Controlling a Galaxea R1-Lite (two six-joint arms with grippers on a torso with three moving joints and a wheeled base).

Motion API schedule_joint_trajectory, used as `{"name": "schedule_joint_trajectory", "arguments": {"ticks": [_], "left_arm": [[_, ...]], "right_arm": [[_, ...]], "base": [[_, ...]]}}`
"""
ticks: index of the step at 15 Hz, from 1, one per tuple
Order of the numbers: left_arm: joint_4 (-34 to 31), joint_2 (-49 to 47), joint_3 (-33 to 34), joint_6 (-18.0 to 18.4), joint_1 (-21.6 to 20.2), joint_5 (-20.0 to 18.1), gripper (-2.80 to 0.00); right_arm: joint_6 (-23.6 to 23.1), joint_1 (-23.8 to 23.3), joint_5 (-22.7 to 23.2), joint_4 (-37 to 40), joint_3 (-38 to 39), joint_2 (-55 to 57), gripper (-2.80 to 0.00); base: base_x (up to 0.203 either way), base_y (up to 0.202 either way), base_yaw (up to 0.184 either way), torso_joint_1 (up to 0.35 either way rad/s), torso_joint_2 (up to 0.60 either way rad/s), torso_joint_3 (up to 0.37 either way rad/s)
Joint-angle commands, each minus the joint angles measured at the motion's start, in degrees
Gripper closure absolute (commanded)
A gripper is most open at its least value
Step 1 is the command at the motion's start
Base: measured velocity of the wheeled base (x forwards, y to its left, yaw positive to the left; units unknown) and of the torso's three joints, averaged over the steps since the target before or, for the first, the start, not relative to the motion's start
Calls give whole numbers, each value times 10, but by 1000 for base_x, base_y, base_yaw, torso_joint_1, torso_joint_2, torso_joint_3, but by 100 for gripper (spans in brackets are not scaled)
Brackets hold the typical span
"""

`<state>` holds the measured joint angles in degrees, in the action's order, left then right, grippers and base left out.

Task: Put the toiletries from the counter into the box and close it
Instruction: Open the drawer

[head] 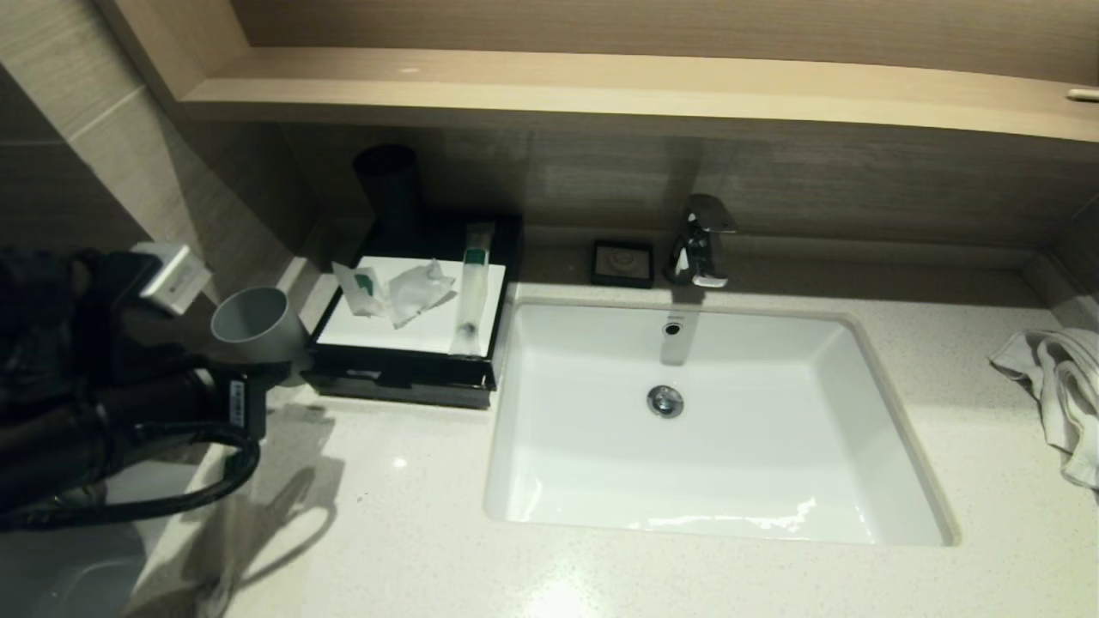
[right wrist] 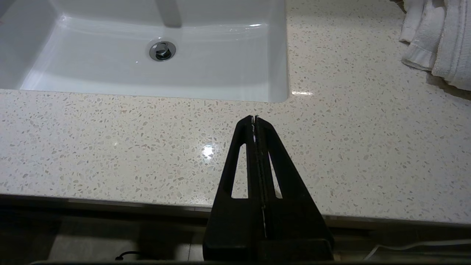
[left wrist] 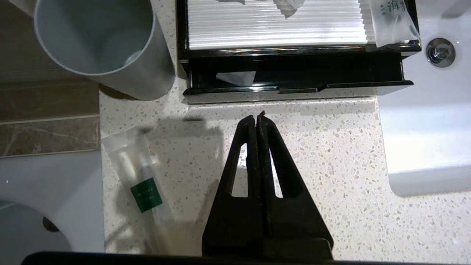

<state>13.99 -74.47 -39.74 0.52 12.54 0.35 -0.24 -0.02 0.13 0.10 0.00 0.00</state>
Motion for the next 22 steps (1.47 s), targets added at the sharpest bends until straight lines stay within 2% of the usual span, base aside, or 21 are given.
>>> {"name": "schedule_joint_trajectory", "arguments": {"ticks": [1,4,10,22], "left_arm": [[22,-47,-1,-11,25,28,0],[36,-75,-13,-32,57,77,0],[37,-128,-44,-74,98,128,0],[39,-185,-74,-107,108,129,0]], "right_arm": [[0,0,0,0,0,0,0],[0,-1,0,0,0,0,0],[0,0,0,0,0,0,0],[0,0,0,0,0,0,0]], "base": [[0,0,0,0,0,0],[0,0,0,0,0,0],[0,0,0,0,0,0],[0,0,0,0,0,0]]}}
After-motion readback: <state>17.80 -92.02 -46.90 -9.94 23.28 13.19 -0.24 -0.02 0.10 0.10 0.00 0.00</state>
